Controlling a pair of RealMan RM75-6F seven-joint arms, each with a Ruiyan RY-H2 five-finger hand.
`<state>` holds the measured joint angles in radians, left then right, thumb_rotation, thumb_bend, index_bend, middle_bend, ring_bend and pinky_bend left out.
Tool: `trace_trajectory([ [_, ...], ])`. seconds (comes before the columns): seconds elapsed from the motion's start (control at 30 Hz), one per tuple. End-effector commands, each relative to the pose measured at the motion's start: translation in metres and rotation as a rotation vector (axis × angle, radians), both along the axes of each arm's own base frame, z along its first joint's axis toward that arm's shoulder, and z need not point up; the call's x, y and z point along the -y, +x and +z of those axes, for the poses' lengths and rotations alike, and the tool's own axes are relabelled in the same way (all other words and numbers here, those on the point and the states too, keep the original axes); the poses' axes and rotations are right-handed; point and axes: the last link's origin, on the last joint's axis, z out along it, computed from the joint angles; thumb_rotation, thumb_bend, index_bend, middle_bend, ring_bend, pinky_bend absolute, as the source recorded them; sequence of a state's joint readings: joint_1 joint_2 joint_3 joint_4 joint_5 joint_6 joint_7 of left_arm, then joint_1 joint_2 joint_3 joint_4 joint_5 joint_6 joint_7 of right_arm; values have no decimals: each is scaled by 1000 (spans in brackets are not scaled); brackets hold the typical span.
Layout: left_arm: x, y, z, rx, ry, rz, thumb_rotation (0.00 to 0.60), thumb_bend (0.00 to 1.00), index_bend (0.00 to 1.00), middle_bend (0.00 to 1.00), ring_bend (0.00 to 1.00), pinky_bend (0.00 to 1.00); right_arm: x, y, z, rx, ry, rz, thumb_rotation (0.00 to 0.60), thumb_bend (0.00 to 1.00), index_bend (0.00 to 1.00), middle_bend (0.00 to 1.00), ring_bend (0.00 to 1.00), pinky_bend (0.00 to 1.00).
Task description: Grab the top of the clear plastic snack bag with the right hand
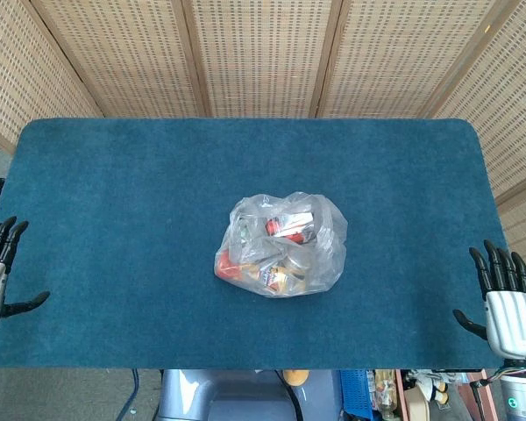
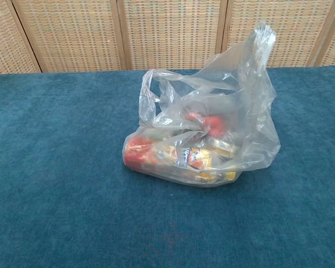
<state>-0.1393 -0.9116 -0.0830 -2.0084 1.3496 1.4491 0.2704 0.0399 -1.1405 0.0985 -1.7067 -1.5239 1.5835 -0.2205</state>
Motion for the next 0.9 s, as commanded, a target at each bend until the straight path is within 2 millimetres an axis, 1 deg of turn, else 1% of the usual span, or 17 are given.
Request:
trace_trajectory([
  [0.03, 0, 0, 0, -2, 1, 1, 600, 131, 0, 0, 0, 0, 0, 0, 0, 9, 9, -3, 600, 0, 0, 0, 0, 0],
  [0.27, 1, 0, -1, -1, 2, 2, 600, 131, 0, 0, 0, 0, 0, 1, 0, 33, 31, 2, 600, 0, 0, 0, 0, 0],
  [0.33, 1, 1, 0, 0, 5, -1, 600, 131, 0, 0, 0, 0, 2, 3, -2, 72, 61, 5, 600, 0, 0, 0, 0, 0],
  [0.4, 2, 0, 0, -1, 4, -3, 600, 132, 0, 0, 0, 0, 6, 7, -6, 148, 112, 9, 600, 0, 0, 0, 0, 0],
  [0.53, 1, -1, 0, -3, 7, 6, 600, 133, 0, 0, 0, 0, 19, 19, -17, 314, 283, 47, 600, 0, 0, 0, 0, 0],
  [0.57, 0, -2, 0, -1, 11, 10, 600, 133, 0, 0, 0, 0, 25, 23, -21, 367, 357, 63, 600, 0, 0, 0, 0, 0],
  [0.7, -2, -2, 0, 0, 16, 19, 600, 132, 0, 0, 0, 0, 42, 36, -34, 502, 543, 98, 600, 0, 0, 0, 0, 0],
  [0.73, -3, -2, 0, -1, 18, 22, 600, 132, 0, 0, 0, 0, 49, 42, -37, 547, 599, 106, 600, 0, 0, 0, 0, 0],
  [0.9, -6, -4, -2, -5, 11, 34, 600, 132, 0, 0, 0, 0, 74, 59, -44, 698, 722, 124, 600, 0, 0, 0, 0, 0],
])
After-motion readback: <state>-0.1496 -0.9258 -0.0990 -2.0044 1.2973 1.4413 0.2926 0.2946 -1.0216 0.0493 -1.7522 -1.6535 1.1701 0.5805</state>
